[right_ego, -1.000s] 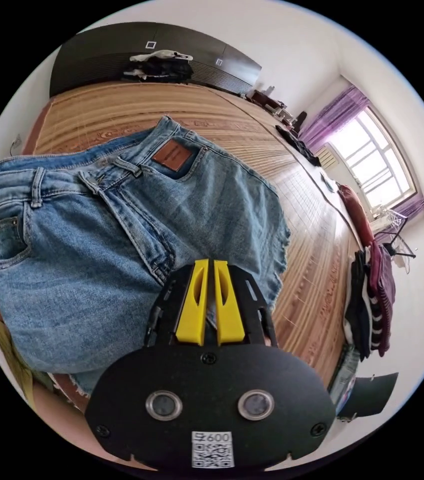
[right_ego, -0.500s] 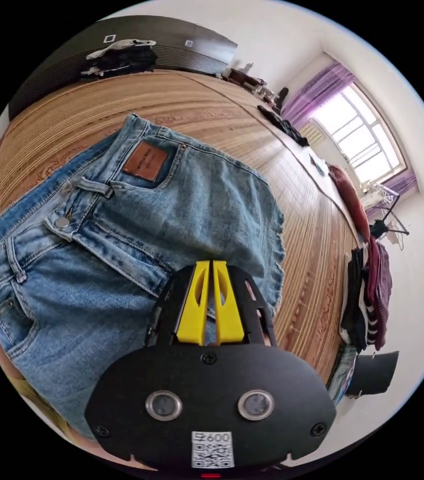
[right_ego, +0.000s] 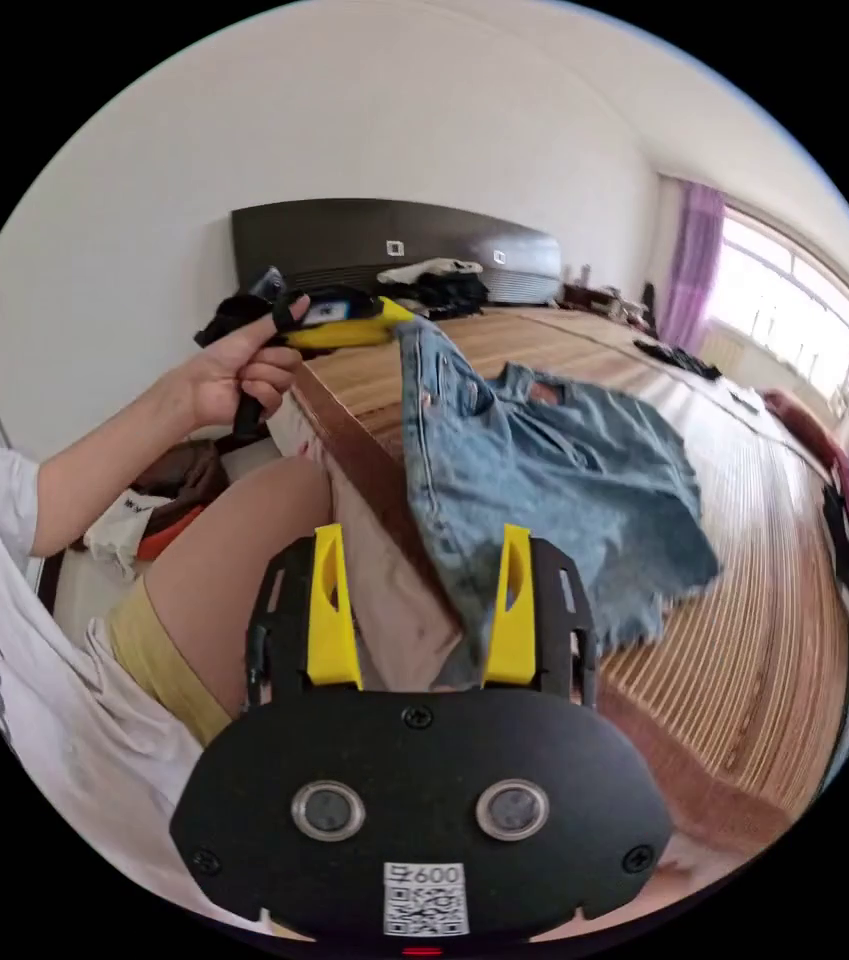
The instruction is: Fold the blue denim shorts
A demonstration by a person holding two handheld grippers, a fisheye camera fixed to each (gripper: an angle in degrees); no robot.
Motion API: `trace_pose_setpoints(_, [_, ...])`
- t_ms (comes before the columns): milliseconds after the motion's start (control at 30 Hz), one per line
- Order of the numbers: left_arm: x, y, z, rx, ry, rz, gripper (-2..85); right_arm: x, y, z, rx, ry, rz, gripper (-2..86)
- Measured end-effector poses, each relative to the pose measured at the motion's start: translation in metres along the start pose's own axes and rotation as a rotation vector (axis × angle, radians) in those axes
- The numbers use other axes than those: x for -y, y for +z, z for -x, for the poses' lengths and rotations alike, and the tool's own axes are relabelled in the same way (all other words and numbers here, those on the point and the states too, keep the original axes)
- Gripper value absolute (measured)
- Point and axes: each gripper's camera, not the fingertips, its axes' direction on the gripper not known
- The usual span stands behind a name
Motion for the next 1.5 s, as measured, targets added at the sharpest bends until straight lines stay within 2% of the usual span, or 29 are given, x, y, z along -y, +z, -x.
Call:
trace_pose_setpoints(33, [0.001, 0.000, -0.003, -0.003, -0.008, -0.001, 1.9, -0.006, 0.002, 0.008, -0.051, -0.008, -0.005, 18.2])
trace_pose_setpoints(100, [0.002, 0.002, -0.007, -0.013, -0.011, 0.008, 1.9, -0.024, 0.023, 0.036, -0.375, -0.046, 0.022, 16.5])
trace_pose_setpoints(167, [0.003, 0.000, -0.010, -0.010, -0.016, 0.005, 1.9, -0.032, 0.042, 0.044, -0.552, -0.055, 0.068, 14.3])
trace_pose_setpoints(233, [0.003, -0.012, -0.012, 0.006, -0.023, -0.033, 1.9, -0.040, 0.047, 0.037, -0.574, 0.020, 0.077, 12.1])
trace_pose_setpoints(300, [0.004, -0.021, -0.012, -0.003, -0.026, -0.043, 1.9, -0.049, 0.041, 0.018, -0.470, 0.153, 0.050, 9.0])
trace_pose_setpoints(367, [0.003, -0.028, -0.009, 0.004, -0.035, -0.057, 2.0, -0.051, 0.039, 0.009, -0.437, 0.167, 0.064, 5.9])
trace_pose_setpoints(467, [0.000, -0.034, -0.004, 0.038, -0.045, -0.032, 2.1, -0.046, 0.027, 0.015, -0.526, 0.046, 0.076, 0.4])
trace_pose_setpoints(567, [-0.008, -0.037, -0.004, 0.071, -0.028, -0.002, 2.1, -0.039, 0.006, 0.051, -0.739, -0.249, 0.049, -0.6])
trace_pose_setpoints(667, [-0.018, -0.042, -0.004, 0.091, -0.009, 0.014, 2.1, -0.036, -0.004, 0.078, -0.842, -0.451, 0.044, -0.8])
trace_pose_setpoints(733, [-0.027, -0.044, 0.004, 0.101, -0.040, 0.044, 2.1, -0.043, 0.003, 0.084, -0.812, -0.544, 0.101, -0.8])
trace_pose_setpoints(800, [-0.037, -0.045, 0.013, 0.117, -0.083, 0.064, 2.2, -0.061, 0.016, 0.081, -0.698, -0.617, 0.250, -0.8])
trace_pose_setpoints(900, [-0.051, -0.046, 0.019, 0.195, -0.122, 0.095, 2.3, -0.093, 0.027, 0.056, -0.733, -0.570, 0.441, -0.8])
trace_pose_setpoints(967, [-0.057, -0.045, 0.018, 0.249, -0.124, 0.116, 2.4, -0.110, 0.015, 0.036, -0.752, -0.476, 0.466, -0.8])
trace_pose_setpoints(1033, [-0.061, -0.042, 0.014, 0.265, -0.138, 0.145, 2.7, -0.114, -0.008, 0.014, -0.713, -0.313, 0.440, -0.8])
trace_pose_setpoints(1100, [-0.062, -0.046, 0.006, 0.303, -0.140, 0.127, 3.0, -0.109, -0.048, -0.017, -0.602, -0.076, 0.295, -0.7])
trace_pose_setpoints(1200, [-0.057, -0.061, -0.023, 0.419, -0.117, 0.016, 4.0, -0.094, -0.084, -0.058, -0.451, 0.146, 0.096, -0.2])
trace_pose_setpoints(1300, [-0.035, -0.053, -0.071, 0.505, 0.005, -0.026, 5.9, -0.075, -0.093, -0.094, -0.302, 0.224, -0.037, 2.8])
trace_pose_setpoints(1400, [-0.002, -0.005, -0.112, 0.538, 0.139, 0.101, 8.1, -0.062, -0.073, -0.137, -0.240, 0.265, -0.052, 8.6])
trace_pose_setpoints(1500, [0.023, 0.051, -0.132, 0.532, 0.211, 0.231, 9.5, -0.061, -0.041, -0.185, -0.182, 0.288, 0.012, 9.4])
